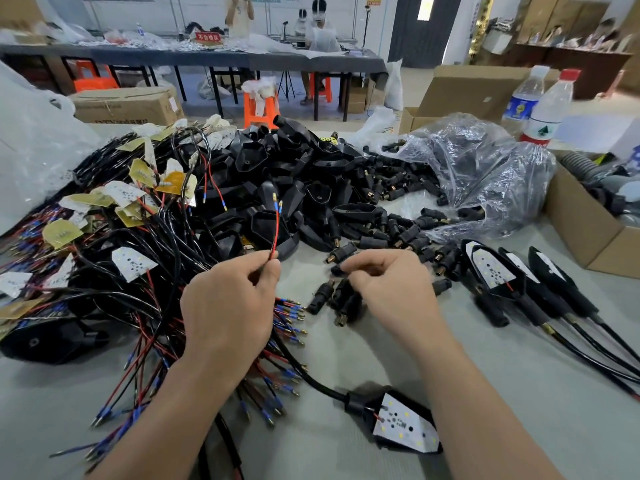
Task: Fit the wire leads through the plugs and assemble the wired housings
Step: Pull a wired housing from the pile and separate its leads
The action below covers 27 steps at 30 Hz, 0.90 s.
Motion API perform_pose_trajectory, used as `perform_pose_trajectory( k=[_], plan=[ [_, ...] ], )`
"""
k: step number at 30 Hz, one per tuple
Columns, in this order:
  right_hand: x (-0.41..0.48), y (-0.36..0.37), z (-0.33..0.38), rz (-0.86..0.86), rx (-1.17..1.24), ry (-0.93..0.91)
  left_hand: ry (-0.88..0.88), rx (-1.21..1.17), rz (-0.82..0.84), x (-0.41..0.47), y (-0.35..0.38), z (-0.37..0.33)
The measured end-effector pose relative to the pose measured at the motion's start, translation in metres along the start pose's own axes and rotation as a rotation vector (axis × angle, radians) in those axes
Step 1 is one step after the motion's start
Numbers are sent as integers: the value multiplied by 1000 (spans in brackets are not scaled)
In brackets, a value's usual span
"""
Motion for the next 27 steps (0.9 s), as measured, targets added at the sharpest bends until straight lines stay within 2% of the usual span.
perform_pose_trajectory(
  k=[2,5,9,13,17,19,24,27],
  plan=[
    [-8,11,6,69,-135,-92,42,17,0,1,1,-4],
    [-19,30,8,225,-360,-193,24,-20,97,0,10,-3],
    [-18,25,11,174,-340,-194,27,13,121,-3,11,-2],
    [-9,11,7,12,-107,-87,95,-17,69,-3,7,-6],
    [-3,7,2,-30,449,183,122,-17,56,-4,8,-7],
    [-4,5,-3,-61,644,331,125,-20,56,-5,9,-7],
    [-7,6,-22,-86,891,673,130,-53,69,-8,10,-12],
    [-8,12,-21,14,904,707,162,-57,66,-8,9,-15]
  ],
)
Point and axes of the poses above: each hand's wrist, its own x-axis towards the middle knuckle, its own y-axis out of the palm, z = x × y, the point moved 8 cm from there along x, towards the middle knuckle, and after that the axes turned 13 degrees about -z, right-handed, at the moved point
